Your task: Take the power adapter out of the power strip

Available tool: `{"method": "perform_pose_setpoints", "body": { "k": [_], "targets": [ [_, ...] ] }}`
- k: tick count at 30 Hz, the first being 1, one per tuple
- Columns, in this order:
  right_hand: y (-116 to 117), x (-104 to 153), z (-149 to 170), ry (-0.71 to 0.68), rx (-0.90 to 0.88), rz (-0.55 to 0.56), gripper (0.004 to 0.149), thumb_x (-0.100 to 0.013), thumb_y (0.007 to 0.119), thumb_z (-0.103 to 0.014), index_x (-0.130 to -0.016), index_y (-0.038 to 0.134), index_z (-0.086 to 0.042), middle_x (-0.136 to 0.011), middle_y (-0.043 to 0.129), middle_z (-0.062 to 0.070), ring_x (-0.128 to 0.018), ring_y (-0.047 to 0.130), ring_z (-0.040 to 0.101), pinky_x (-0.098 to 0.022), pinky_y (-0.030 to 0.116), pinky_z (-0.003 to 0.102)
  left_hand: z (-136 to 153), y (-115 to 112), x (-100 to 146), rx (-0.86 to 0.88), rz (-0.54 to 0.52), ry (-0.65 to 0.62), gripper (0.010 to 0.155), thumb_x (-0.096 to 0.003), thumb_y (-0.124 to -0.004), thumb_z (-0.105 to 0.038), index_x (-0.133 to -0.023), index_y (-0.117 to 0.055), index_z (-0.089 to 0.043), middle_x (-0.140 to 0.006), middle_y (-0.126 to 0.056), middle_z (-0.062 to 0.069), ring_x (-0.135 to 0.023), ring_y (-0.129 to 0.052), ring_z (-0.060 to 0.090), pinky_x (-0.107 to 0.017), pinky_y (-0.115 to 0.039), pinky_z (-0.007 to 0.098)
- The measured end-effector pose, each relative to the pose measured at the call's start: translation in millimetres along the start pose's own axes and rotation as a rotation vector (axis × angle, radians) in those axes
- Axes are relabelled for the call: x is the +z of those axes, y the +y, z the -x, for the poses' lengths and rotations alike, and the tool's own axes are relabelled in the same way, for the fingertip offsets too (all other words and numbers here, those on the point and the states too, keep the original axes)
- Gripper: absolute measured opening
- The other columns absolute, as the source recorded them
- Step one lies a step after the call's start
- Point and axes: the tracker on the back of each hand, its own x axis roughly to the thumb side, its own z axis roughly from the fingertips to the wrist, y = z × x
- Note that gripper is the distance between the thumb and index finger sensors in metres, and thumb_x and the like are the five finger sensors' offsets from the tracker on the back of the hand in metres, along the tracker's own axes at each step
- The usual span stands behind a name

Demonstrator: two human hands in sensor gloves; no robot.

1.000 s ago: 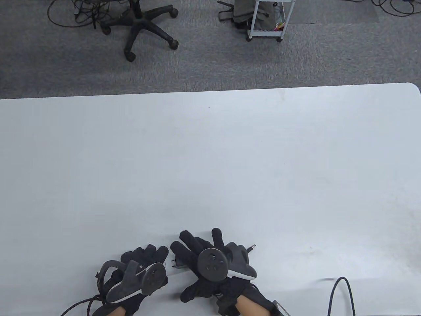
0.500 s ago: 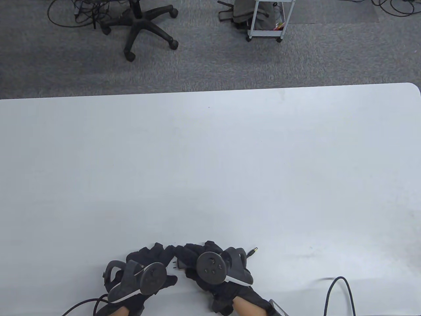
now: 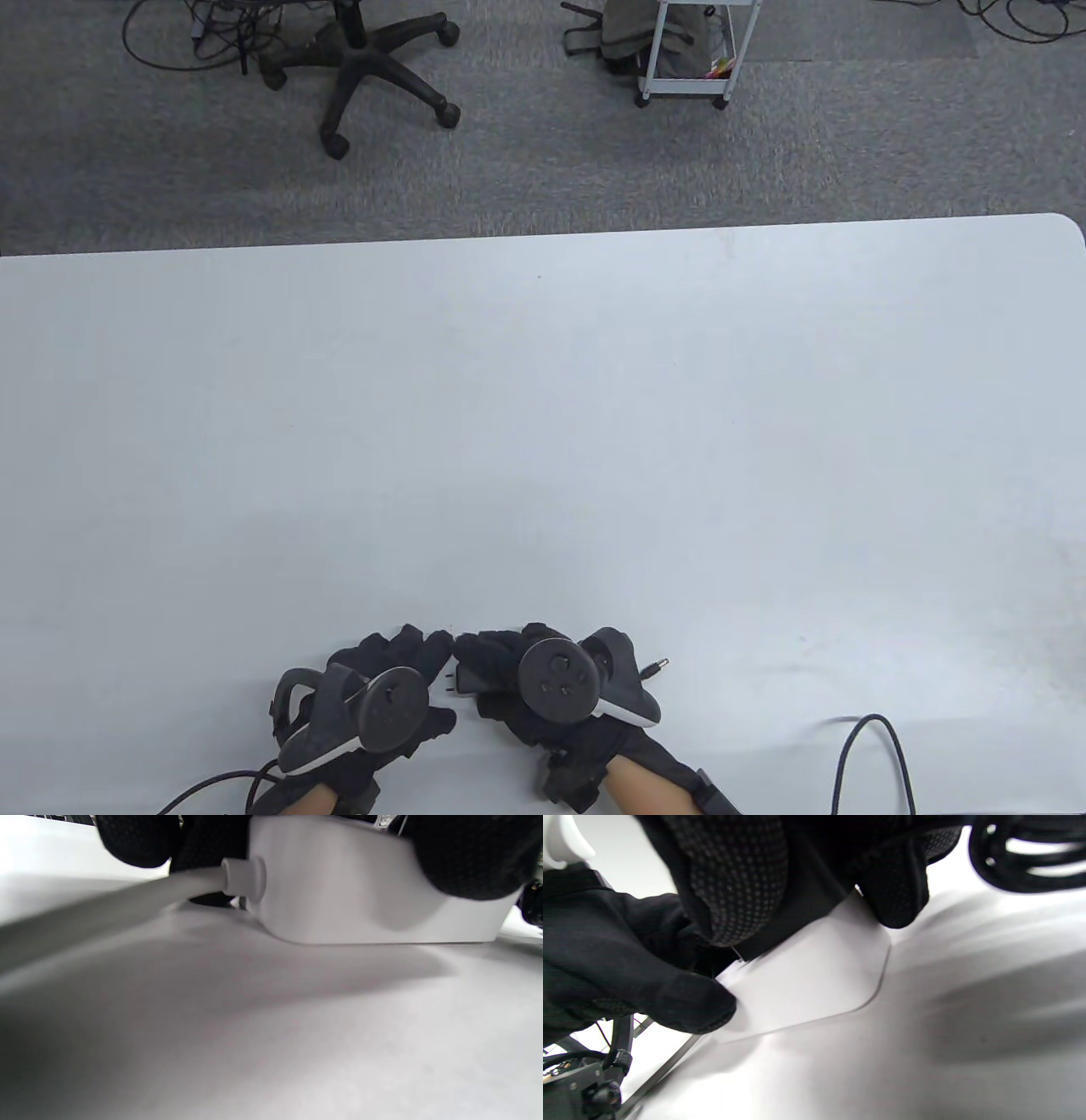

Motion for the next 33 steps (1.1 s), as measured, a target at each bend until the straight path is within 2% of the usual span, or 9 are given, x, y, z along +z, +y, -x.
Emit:
{"method": "perform_pose_setpoints", "body": {
  "k": [14, 16, 17, 19, 22, 26, 28, 33],
  "targets": [
    [-5, 2, -1, -0.021, -0.021, 0.029, 0.058, -0.033, 0.090, -0.035, -0.086, 0.068, -0.025, -0.083, 0.081, 0.005, -0.058, 0.088, 0.037, -0.066, 0.065, 0.050, -2, 0, -2, 0.010, 0.016, -0.001, 0.081, -0.0304, -0.083, -0.062, -0.103, -0.067, -0.029, -0.103, -0.076, 0.007, -0.070, -0.086, 0.036, -0.061, -0.065, 0.056],
    [-21, 7, -2, -0.054, -0.088, 0.105, 0.057, -0.032, 0.089, -0.037, -0.084, 0.068, -0.026, -0.080, 0.082, 0.003, -0.055, 0.090, 0.033, -0.065, 0.068, 0.048, -3, 0, -2, 0.009, 0.016, 0.002, 0.081, -0.0304, -0.083, -0.062, -0.102, -0.067, -0.028, -0.103, -0.077, 0.007, -0.070, -0.085, 0.037, -0.062, -0.064, 0.056],
    [-38, 14, -5, -0.071, -0.186, 0.173, 0.057, -0.032, 0.089, -0.036, -0.085, 0.068, -0.024, -0.080, 0.082, 0.005, -0.055, 0.090, 0.035, -0.065, 0.067, 0.049, -2, 0, -3, 0.010, 0.016, 0.002, 0.081, -0.0302, -0.083, -0.062, -0.102, -0.067, -0.028, -0.103, -0.077, 0.007, -0.070, -0.085, 0.037, -0.062, -0.064, 0.056],
    [-60, 25, -4, -0.083, -0.227, 0.281, 0.058, -0.032, 0.090, -0.036, -0.085, 0.069, -0.025, -0.080, 0.082, 0.005, -0.055, 0.090, 0.035, -0.065, 0.066, 0.050, -2, 0, -3, 0.023, 0.022, -0.002, 0.081, -0.0307, -0.083, -0.062, -0.103, -0.067, -0.028, -0.103, -0.076, 0.007, -0.070, -0.085, 0.037, -0.062, -0.064, 0.056],
    [-69, 33, 7, -0.056, -0.230, 0.336, 0.058, -0.033, 0.090, -0.037, -0.086, 0.069, -0.025, -0.081, 0.082, 0.007, -0.055, 0.090, 0.035, -0.065, 0.066, 0.050, -3, 0, -2, 0.003, 0.019, -0.003, 0.081, -0.0313, -0.083, -0.062, -0.103, -0.066, -0.027, -0.104, -0.076, 0.008, -0.071, -0.085, 0.037, -0.062, -0.064, 0.056],
    [-67, 33, 16, -0.019, -0.267, 0.342, 0.060, -0.037, 0.086, -0.037, -0.092, 0.063, -0.028, -0.088, 0.076, 0.008, -0.059, 0.087, 0.036, -0.067, 0.063, 0.052, -2, 0, -2, 0.002, 0.022, -0.009, 0.082, -0.0317, -0.083, -0.062, -0.104, -0.066, -0.028, -0.104, -0.076, 0.007, -0.071, -0.085, 0.037, -0.062, -0.064, 0.056],
    [-63, 30, 18, 0.007, -0.235, 0.330, 0.062, -0.041, 0.082, -0.035, -0.096, 0.056, -0.030, -0.097, 0.063, 0.008, -0.064, 0.084, 0.037, -0.070, 0.059, 0.054, -2, 0, -2, -0.002, 0.021, -0.012, 0.082, -0.0317, -0.082, -0.063, -0.104, -0.065, -0.028, -0.104, -0.075, 0.007, -0.071, -0.085, 0.036, -0.062, -0.065, 0.055],
    [-49, 19, 29, 0.083, -0.189, 0.256, 0.062, -0.043, 0.078, -0.031, -0.099, 0.051, -0.028, -0.100, 0.058, 0.011, -0.068, 0.083, 0.039, -0.070, 0.057, 0.055, -1, 0, -2, 0.000, 0.022, -0.015, 0.082, -0.0321, -0.082, -0.063, -0.104, -0.065, -0.028, -0.104, -0.075, 0.007, -0.071, -0.085, 0.036, -0.062, -0.065, 0.055]
  ]
}}
